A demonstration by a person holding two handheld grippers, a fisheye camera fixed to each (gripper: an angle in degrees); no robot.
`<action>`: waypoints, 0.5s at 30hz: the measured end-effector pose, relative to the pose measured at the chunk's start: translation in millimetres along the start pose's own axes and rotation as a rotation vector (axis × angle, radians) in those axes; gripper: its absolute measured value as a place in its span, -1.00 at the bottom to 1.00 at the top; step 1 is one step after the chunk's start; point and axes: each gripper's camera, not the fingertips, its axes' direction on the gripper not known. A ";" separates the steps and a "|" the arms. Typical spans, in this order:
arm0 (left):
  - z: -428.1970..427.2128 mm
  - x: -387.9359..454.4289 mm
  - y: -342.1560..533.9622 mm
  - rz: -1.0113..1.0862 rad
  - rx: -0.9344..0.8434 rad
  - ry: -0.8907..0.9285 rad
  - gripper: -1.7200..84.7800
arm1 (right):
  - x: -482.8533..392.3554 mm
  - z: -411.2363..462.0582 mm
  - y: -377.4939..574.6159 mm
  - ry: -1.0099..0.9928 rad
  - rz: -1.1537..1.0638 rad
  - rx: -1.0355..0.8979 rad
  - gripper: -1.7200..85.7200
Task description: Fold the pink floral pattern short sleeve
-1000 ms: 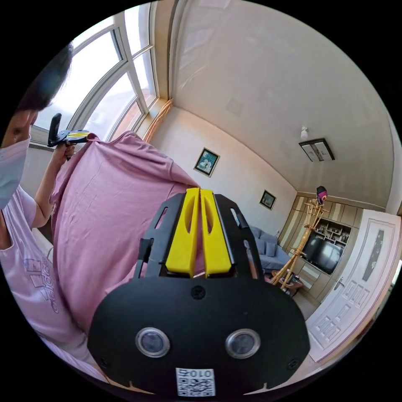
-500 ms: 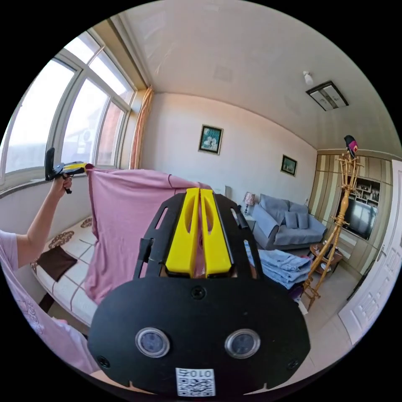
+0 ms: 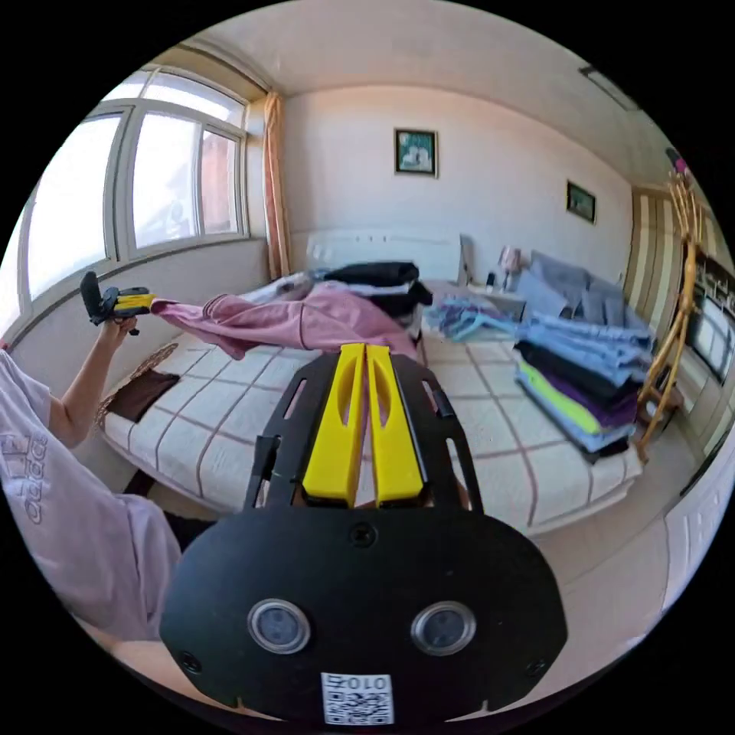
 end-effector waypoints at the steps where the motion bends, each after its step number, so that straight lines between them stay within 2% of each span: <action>1: 28.3 27.7 21.9 -0.023 -0.056 0.053 -0.97 | 4.8 8.9 6.7 -0.018 0.022 -0.043 -0.90; 3: 65.9 64.5 51.5 -0.064 -0.145 0.134 -0.97 | 15.8 32.2 28.1 -0.045 0.070 -0.165 -0.90; 7: 114.4 128.8 84.1 -0.093 -0.287 0.202 -0.97 | 25.7 33.4 34.8 -0.076 0.113 -0.234 -0.91; 15: 120.7 171.5 78.4 -0.033 -0.265 0.252 -0.97 | 47.8 -28.9 -15.1 -0.009 0.139 -0.235 -0.91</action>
